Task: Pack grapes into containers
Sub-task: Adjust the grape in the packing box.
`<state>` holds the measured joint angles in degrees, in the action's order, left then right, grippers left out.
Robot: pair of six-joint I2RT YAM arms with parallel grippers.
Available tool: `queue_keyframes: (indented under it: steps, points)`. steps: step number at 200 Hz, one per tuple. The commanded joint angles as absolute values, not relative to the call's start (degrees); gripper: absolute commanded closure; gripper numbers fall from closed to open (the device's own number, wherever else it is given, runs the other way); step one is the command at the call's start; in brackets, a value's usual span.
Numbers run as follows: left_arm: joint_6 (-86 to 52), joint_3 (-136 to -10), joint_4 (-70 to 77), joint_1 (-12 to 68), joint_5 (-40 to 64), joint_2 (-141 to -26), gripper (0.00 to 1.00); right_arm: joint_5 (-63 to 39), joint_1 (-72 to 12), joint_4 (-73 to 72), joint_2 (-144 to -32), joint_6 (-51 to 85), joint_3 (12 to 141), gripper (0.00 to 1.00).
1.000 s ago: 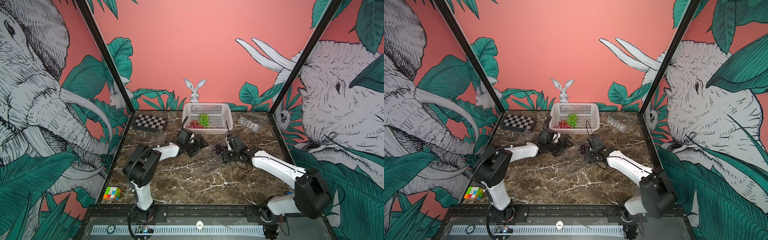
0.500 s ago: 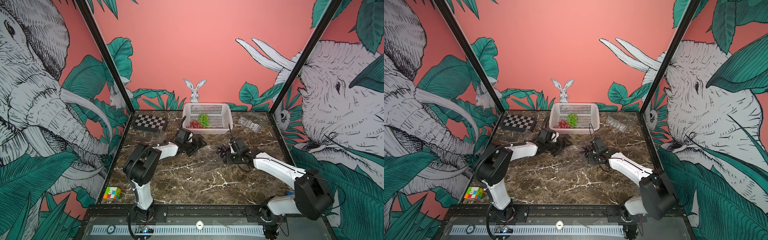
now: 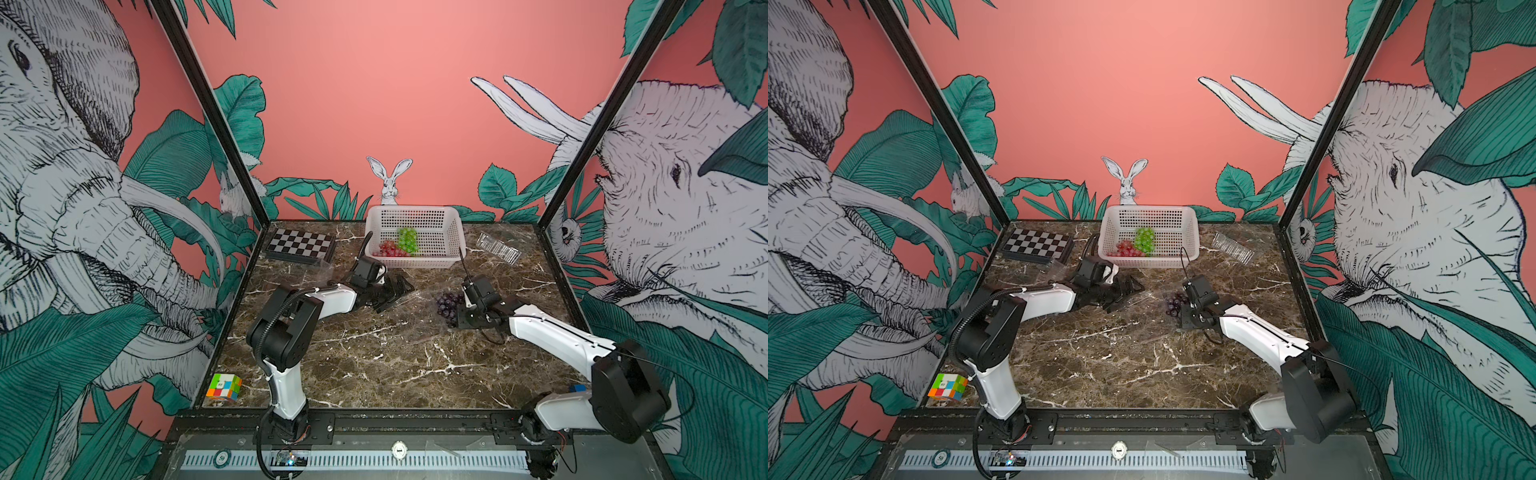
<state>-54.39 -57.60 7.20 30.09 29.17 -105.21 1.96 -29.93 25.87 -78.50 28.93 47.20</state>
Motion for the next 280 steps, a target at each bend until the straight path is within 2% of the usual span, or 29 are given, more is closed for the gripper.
queue_keyframes:
  steps: [1,81,133,174,190,236,257,280]
  points:
    - [-53.61,-56.97,4.68,29.36,27.80,-105.51,0.01,6.02,-29.34,29.80,-77.17,27.45,48.51,1.00]
    - [-53.26,-56.62,4.44,28.82,27.83,-105.12,0.00,9.92,-29.33,31.03,-80.79,26.51,50.67,1.00]
    - [-53.35,-56.95,4.49,28.85,28.10,-105.29,0.01,6.81,-29.37,30.61,-84.99,25.69,53.37,0.98]
    - [-53.26,-57.22,4.15,28.77,28.21,-105.23,0.01,6.03,-29.37,31.80,-84.45,24.89,55.16,0.83]
    - [-53.14,-57.30,4.05,28.66,28.23,-105.21,0.01,5.98,-29.42,33.13,-83.10,24.54,55.91,0.72]
    - [-53.17,-57.70,4.05,28.78,28.38,-105.47,0.00,5.95,-29.28,34.39,-79.82,24.00,57.34,0.52]
    - [-53.09,-57.84,3.96,28.74,28.34,-105.47,0.00,4.94,-29.27,32.59,-81.07,23.99,58.19,0.48]
    - [-52.86,-57.99,3.71,28.74,28.41,-105.40,0.01,4.22,-29.18,31.26,-84.86,23.61,60.31,0.49]
